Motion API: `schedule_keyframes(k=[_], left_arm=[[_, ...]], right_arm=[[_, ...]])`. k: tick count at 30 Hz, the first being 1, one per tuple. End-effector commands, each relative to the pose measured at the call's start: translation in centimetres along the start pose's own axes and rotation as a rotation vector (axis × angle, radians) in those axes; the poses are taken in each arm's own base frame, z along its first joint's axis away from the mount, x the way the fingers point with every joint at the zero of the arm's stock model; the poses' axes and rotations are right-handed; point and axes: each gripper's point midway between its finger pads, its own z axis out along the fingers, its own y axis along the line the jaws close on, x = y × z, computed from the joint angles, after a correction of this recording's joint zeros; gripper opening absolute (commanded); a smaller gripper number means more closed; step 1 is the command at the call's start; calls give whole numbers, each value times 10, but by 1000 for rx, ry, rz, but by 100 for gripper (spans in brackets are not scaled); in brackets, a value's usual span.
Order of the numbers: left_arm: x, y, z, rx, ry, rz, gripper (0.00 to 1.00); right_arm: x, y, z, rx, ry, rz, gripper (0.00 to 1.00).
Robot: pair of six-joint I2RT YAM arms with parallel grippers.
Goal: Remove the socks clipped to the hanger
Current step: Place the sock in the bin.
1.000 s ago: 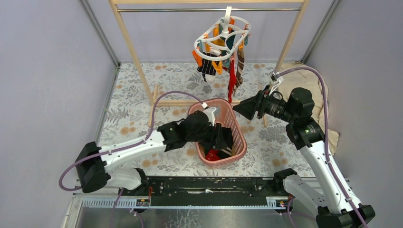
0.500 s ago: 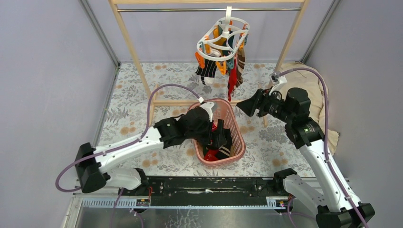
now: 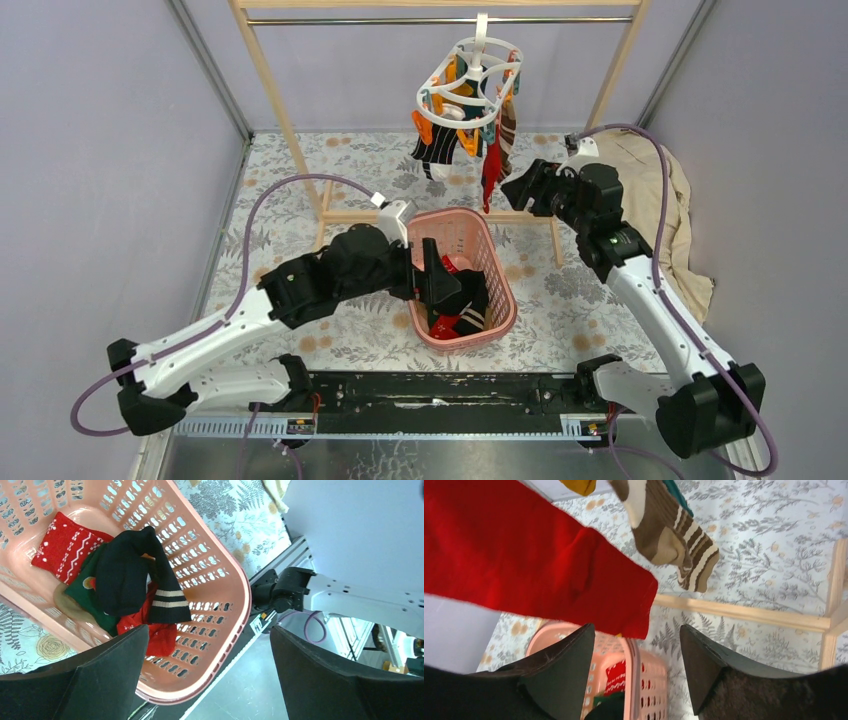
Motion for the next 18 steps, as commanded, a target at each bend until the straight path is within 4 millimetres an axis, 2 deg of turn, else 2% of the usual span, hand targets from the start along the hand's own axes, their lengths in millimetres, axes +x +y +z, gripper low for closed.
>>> schedule_keyframes(k=[1, 10, 14, 18], left_arm=[[0, 1, -14, 9, -32, -31, 99], [3, 0, -23, 31, -37, -39, 99], [3, 0, -25, 39, -37, -39, 99], [4, 0, -25, 41, -35, -38, 99]], right_arm=[[-39, -6, 21, 33, -172, -44, 70], [-47, -26, 70, 70, -237, -54, 68], [-54, -26, 89, 49, -259, -72, 67], [-54, -30, 107, 46, -250, -80, 62]])
